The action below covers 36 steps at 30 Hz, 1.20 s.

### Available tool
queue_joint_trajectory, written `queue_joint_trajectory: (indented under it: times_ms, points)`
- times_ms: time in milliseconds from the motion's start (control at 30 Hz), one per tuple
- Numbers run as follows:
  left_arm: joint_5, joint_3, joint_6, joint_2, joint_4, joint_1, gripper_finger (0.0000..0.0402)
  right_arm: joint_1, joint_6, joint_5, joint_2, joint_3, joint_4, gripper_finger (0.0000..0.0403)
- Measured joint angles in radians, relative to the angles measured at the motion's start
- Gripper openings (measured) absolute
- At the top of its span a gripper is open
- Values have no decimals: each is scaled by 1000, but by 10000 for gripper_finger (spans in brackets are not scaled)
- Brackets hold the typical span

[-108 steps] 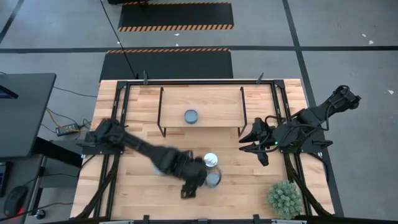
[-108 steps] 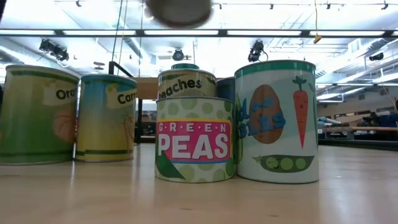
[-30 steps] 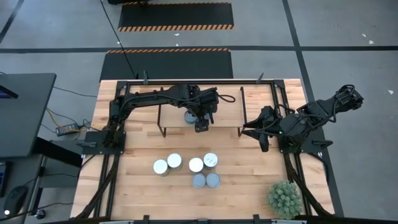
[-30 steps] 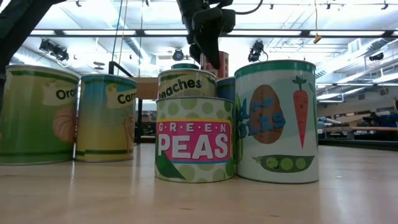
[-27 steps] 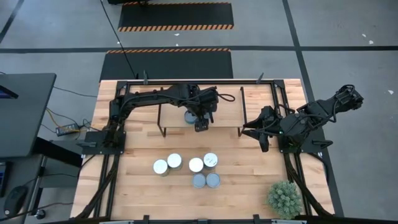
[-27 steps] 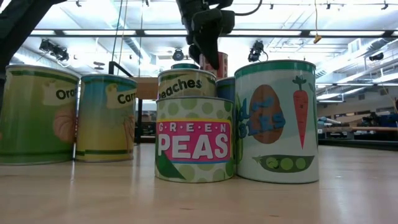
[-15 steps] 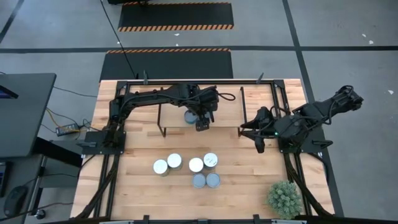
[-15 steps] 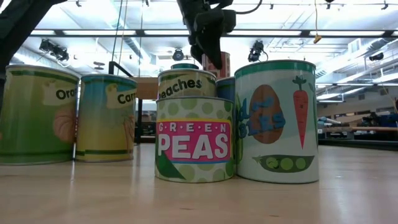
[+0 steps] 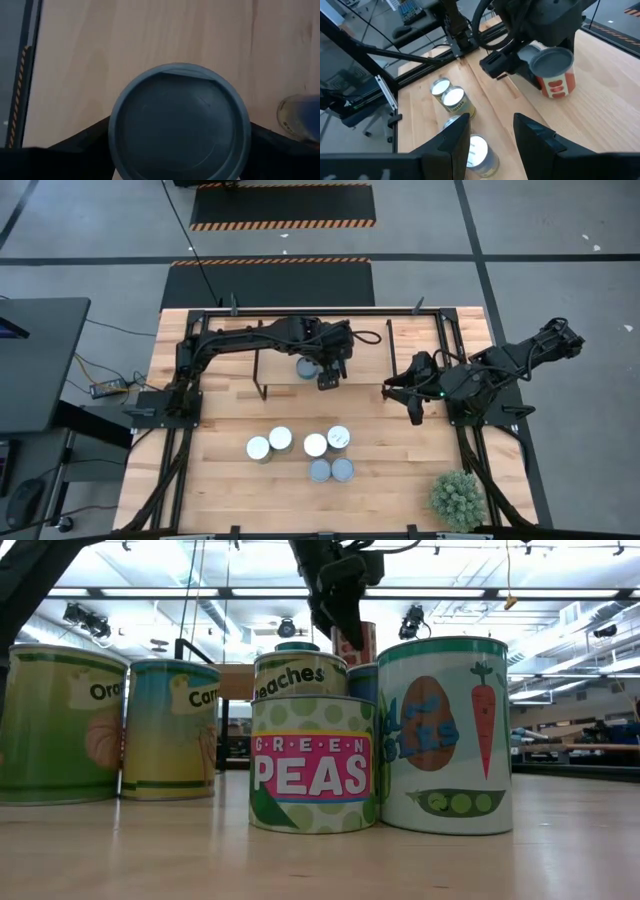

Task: Pick and place cans onto a shelf
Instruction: Put the canned tomatoes on the shelf

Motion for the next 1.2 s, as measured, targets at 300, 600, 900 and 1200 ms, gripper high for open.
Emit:
queue_joint_trajectory:
  times_ms: [300,600,900,1200]
  points:
    - [10,2,-25,19,-6,-1,316,2,3,0,0,0,8,158]
    - [-5,2,-79,19,-26,-1,316,2,-38,-1,0,0,7,158]
    - [6,1,-70,20,3,-8,316,2,-49,-8,0,0,52,158]
    - [13,1,-44,20,5,-13,316,0,-49,-8,0,0,69,158]
